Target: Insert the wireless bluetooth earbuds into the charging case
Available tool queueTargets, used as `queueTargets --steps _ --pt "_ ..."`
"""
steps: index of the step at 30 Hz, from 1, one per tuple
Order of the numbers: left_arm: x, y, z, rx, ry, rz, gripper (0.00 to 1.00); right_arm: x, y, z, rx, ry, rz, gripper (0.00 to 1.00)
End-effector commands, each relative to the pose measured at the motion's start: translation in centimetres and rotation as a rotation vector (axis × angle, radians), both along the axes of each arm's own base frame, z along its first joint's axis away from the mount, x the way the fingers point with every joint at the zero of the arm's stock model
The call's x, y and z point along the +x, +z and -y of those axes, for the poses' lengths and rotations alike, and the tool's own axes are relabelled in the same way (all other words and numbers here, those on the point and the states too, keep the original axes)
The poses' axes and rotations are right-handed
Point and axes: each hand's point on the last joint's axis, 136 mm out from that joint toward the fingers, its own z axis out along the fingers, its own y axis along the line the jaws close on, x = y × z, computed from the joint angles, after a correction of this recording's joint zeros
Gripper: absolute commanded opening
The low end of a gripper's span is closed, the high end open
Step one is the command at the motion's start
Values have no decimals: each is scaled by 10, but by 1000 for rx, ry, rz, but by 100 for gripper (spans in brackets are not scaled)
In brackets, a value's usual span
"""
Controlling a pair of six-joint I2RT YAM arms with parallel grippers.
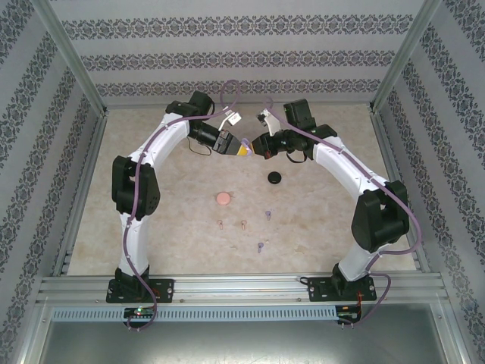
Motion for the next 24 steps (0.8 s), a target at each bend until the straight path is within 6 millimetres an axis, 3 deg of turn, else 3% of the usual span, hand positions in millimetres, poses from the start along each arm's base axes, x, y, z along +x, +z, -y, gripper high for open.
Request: queueTargets --steps 1,3,5,9,12,16,20,24 --pt "-2 16 5 -59 -30 29 8 3 13 -8 11 23 42 0" --pt "-1 16 5 -60 -28 35 1 5 17 -6 15 1 47 5" --pt "1 17 5 -59 -23 51 0 9 25 3 31 -46 51 34" --pt "19 20 1 -32 46 123 0 8 40 36 64 -182 31 60" --pt "31 35 -4 -31 117 203 0 -5 34 60 37 -279 -10 62" --pt "44 65 -9 -56 239 376 0 -27 -4 83 -51 -397 -138 64" --pt "49 93 -22 -108 395 569 0 -51 -48 83 -141 -447 -244 64" --pt "49 113 -46 -188 617 776 0 -71 -91 81 -280 -505 -318 63"
